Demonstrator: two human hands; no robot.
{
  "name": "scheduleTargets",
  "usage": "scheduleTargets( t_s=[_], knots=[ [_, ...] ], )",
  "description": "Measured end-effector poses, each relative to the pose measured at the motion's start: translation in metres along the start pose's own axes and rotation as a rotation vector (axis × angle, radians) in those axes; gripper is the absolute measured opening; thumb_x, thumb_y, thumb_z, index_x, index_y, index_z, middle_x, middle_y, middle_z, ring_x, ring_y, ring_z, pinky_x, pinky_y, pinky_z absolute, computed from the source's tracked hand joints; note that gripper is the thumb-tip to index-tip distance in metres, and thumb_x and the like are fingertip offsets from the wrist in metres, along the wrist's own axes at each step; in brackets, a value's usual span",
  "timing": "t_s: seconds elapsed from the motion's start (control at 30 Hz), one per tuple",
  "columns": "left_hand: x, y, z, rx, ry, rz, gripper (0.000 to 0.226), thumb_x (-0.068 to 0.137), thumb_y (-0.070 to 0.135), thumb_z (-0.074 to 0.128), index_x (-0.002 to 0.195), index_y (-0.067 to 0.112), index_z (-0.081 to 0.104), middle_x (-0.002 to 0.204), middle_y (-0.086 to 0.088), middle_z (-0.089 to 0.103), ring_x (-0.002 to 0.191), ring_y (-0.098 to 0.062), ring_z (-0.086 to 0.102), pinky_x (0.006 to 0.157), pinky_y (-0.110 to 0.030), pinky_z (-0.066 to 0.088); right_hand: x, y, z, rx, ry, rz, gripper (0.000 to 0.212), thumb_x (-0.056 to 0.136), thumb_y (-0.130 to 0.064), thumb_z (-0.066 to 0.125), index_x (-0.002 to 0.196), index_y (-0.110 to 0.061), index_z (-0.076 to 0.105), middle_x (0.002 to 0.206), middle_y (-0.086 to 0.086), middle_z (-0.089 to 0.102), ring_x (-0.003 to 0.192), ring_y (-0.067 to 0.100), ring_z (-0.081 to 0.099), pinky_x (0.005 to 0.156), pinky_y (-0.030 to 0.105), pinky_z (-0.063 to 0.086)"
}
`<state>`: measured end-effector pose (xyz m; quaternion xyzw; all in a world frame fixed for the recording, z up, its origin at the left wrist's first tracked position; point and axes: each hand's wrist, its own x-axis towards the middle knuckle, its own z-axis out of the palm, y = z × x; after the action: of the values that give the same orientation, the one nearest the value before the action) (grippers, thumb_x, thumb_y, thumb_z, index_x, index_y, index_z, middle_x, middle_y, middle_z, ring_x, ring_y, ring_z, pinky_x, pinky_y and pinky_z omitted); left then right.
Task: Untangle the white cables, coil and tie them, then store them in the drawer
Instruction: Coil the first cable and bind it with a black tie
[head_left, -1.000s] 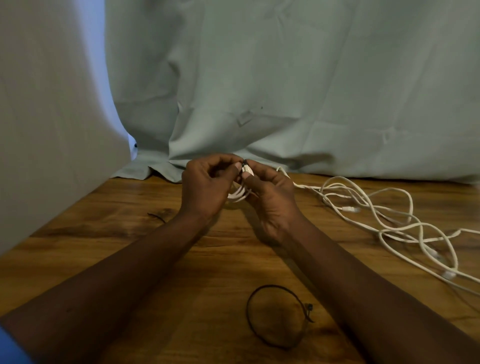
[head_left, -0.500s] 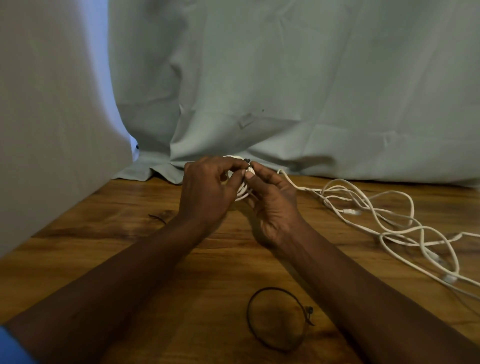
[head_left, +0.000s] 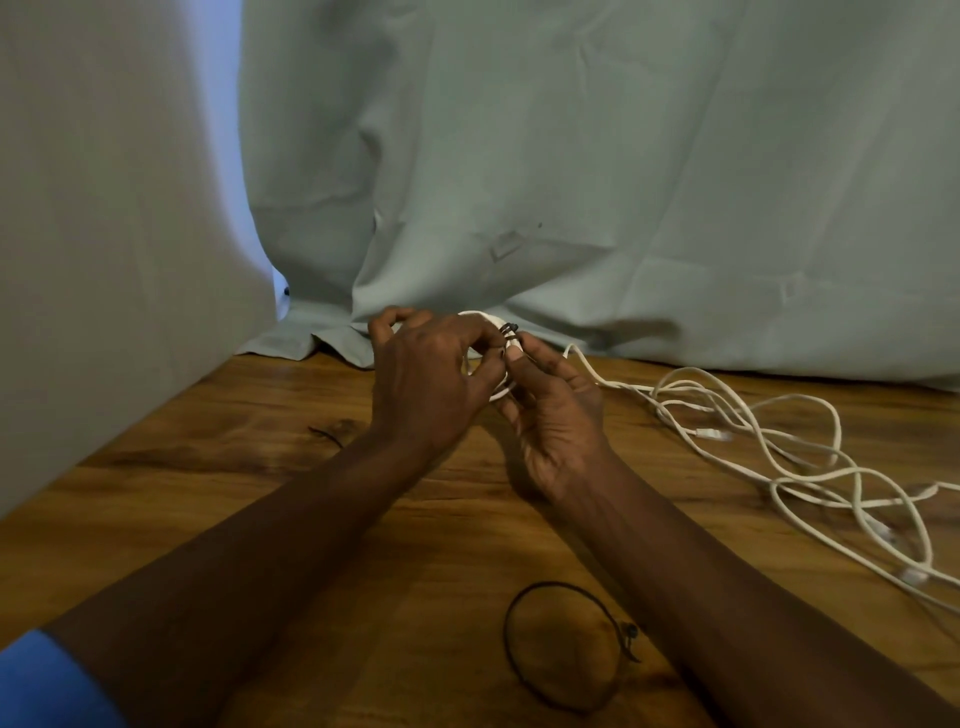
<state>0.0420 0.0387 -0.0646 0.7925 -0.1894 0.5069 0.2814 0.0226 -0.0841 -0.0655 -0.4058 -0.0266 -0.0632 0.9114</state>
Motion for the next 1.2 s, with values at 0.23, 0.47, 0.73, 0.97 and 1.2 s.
scheduleTargets(
  t_s=[0.23,0.47,0.73,0.97,1.2],
  knots=[
    [0.002,-0.003,0.000,0.002,-0.032,0.006,0.018,0.090,0.044,0.061,0.092,0.032,0.075,0.082,0.018,0.068,0.083,-0.010,0.062,0.102,-0.044,0.031,0.001,0.002,0.001,-0.018,0.001,-0.053,0.042,0.085,0.009,0.071,0.126,0.006,0.064,0.116,0.026,0.072,0.102,0.036,0.071,0.104,0.059,0.051],
    [0.009,-0.002,-0.007,-0.232,-0.054,-0.128,0.012,0.081,0.039,0.075,0.087,0.031,0.080,0.069,0.020,0.069,0.062,-0.001,0.059,0.091,-0.057,0.050,0.006,0.008,-0.005,-0.184,-0.008,-0.228,0.030,0.081,0.000,0.082,0.110,0.000,0.074,0.110,0.022,0.075,0.112,0.042,0.069,0.101,0.063,0.052],
    [0.017,-0.014,-0.017,-0.317,-0.134,-0.125,0.011,0.079,0.017,0.083,0.090,0.020,0.080,0.074,0.017,0.071,0.064,0.004,0.064,0.063,-0.015,0.049,0.011,-0.001,-0.011,-0.296,-0.150,-0.198,0.052,0.086,0.010,0.072,0.131,-0.014,0.065,0.091,0.009,0.073,0.080,0.023,0.071,0.073,0.037,0.060],
    [0.014,-0.010,-0.014,-0.185,-0.097,-0.042,0.012,0.076,0.039,0.070,0.083,0.032,0.076,0.070,0.012,0.072,0.068,-0.006,0.065,0.090,-0.048,0.046,0.011,0.002,-0.009,-0.152,-0.129,-0.043,0.043,0.086,0.012,0.068,0.126,-0.004,0.069,0.105,0.021,0.070,0.095,0.028,0.068,0.076,0.031,0.062],
    [0.018,-0.015,-0.015,-0.111,-0.201,-0.035,0.019,0.072,0.045,0.063,0.084,0.036,0.075,0.070,0.019,0.066,0.070,0.001,0.054,0.093,-0.042,0.041,0.008,0.004,-0.009,-0.081,-0.121,-0.049,0.036,0.088,0.010,0.067,0.121,-0.006,0.070,0.102,0.018,0.075,0.090,0.025,0.075,0.073,0.033,0.063]
  ],
)
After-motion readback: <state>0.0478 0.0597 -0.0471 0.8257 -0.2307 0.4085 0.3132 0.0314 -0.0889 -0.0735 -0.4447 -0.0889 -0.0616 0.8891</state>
